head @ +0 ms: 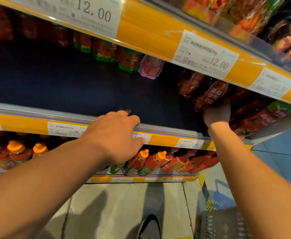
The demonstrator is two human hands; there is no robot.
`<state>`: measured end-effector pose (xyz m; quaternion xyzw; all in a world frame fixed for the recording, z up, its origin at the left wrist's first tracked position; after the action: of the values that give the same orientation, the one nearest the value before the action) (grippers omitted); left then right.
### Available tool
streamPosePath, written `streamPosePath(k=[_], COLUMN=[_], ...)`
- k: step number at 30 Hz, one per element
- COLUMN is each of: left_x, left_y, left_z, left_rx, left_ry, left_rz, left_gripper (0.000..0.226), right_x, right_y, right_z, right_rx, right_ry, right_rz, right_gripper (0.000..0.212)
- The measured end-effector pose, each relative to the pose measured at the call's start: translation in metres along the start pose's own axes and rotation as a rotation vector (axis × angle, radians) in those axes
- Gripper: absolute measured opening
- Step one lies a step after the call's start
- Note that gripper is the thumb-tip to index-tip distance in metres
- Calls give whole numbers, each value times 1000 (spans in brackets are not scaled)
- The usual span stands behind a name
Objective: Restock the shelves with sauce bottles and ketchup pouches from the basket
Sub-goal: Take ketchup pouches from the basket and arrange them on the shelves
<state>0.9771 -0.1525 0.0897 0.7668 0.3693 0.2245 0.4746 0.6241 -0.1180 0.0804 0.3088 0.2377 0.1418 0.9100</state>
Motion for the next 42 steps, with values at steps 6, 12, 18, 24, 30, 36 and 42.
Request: streamPosePath(k=[6, 12, 18, 24, 30, 36, 42], left_x=[-4, -4, -3, -3, 14, 72, 151], left_y=[-1, -2, -3, -2, 12, 45, 86], left_z=[-6, -7, -2, 3, -1, 16, 62], left_rx=[-23, -53, -57, -48, 89, 157, 139], left_ry=[6, -13, -45, -74, -77, -73, -16], left_rz=[-14, -21, -37, -9, -84, -80, -42], left_gripper=[59, 58, 58, 58, 49, 42, 44], right_x=[-31, -34, -6, 75, 169, 248, 303], right_y=[-12, -10, 10, 61, 86, 86, 94], right_z=[-13, -15, -11, 21, 59, 89, 140], right_rx=[-36, -4, -109, -153, -39, 139, 136], right_ry=[-50, -76, -224, -157, 128, 261, 402], right_rz=[11, 73, 74, 97, 345, 627, 684], right_gripper=[64, 76, 59, 11, 24, 45, 52])
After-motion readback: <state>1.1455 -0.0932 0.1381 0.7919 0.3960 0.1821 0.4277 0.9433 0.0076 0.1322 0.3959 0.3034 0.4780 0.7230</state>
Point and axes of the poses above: each hand's wrist, its own x-axis away from the middle knuckle, its own y-axis out of the back of the hand, z = x × y, the point moved 3 cm from there along -x, towards the middle knuckle, and after that the axes turned 11 degrees about -z, right-handed, at the moved point
